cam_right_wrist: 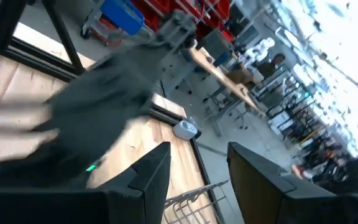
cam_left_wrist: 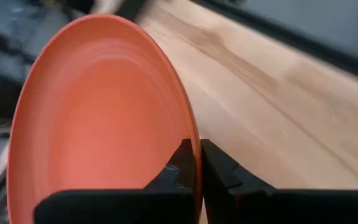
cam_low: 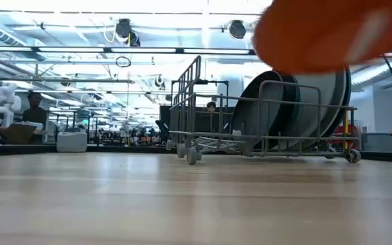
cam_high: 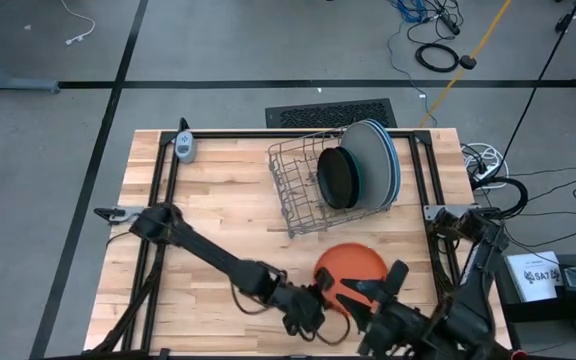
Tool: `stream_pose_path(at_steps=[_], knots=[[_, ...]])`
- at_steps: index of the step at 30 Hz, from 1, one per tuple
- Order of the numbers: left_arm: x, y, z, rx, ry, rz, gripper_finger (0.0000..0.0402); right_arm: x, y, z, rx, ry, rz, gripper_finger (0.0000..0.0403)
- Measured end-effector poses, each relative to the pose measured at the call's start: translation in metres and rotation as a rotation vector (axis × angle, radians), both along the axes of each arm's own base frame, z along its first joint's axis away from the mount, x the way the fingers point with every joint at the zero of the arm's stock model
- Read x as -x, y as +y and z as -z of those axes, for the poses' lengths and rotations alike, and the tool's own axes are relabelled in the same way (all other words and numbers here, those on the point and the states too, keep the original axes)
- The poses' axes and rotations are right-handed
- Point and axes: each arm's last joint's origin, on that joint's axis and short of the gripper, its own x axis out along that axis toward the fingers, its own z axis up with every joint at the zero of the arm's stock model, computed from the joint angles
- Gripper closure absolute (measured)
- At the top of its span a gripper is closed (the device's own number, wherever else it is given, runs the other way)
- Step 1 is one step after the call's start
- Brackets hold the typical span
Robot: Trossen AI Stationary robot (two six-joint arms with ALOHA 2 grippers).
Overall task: Sort dishes
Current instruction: Put the orange plate in the dish rack
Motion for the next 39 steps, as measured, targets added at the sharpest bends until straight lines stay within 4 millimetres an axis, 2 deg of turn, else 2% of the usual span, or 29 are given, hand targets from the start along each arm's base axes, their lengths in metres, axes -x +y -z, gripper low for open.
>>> stream_pose_path(at_steps=[6, 10, 14, 16, 18, 24, 30, 35, 39], knots=[[0.013, 0.041, -0.078, 0.282, -0.145, -0.190, 0.0400, 0.027, 0.019, -0.004, 0.086, -0.095, -0.012, 0.0250], [0.018, 0.067, -0.112, 0.445, -0.278, -0.272, 0.0400, 0.046, 0.030, -0.006, 0.112, -0.157, -0.026, 0.0250], [0.017, 0.096, -0.149, 0.702, -0.522, -0.330, 0.0401, 0.055, 0.037, -0.006, 0.102, -0.166, -0.054, 0.0250], [0.018, 0.112, -0.161, 0.825, -0.638, -0.351, 0.0401, 0.057, 0.038, -0.007, 0.098, -0.169, -0.058, 0.0250], [0.016, 0.127, -0.164, 0.928, -0.698, -0.379, 0.0401, 0.056, 0.038, -0.007, 0.098, -0.168, -0.057, 0.0250], [0.007, 0.161, -0.154, 1.102, -0.675, -0.506, 0.0401, 0.059, 0.040, -0.007, 0.107, -0.164, -0.068, 0.0250], [0.010, 0.181, -0.131, 1.255, -0.750, -0.569, 0.0401, 0.072, 0.044, -0.005, 0.106, -0.164, -0.104, 0.0250], [0.028, 0.201, -0.118, 1.383, -0.829, -0.641, 0.0401, 0.083, 0.047, -0.004, 0.087, -0.174, -0.132, 0.0250], [0.047, 0.206, -0.102, 1.414, -0.860, -0.718, 0.0402, 0.085, 0.048, -0.003, 0.083, -0.176, -0.138, 0.0250]])
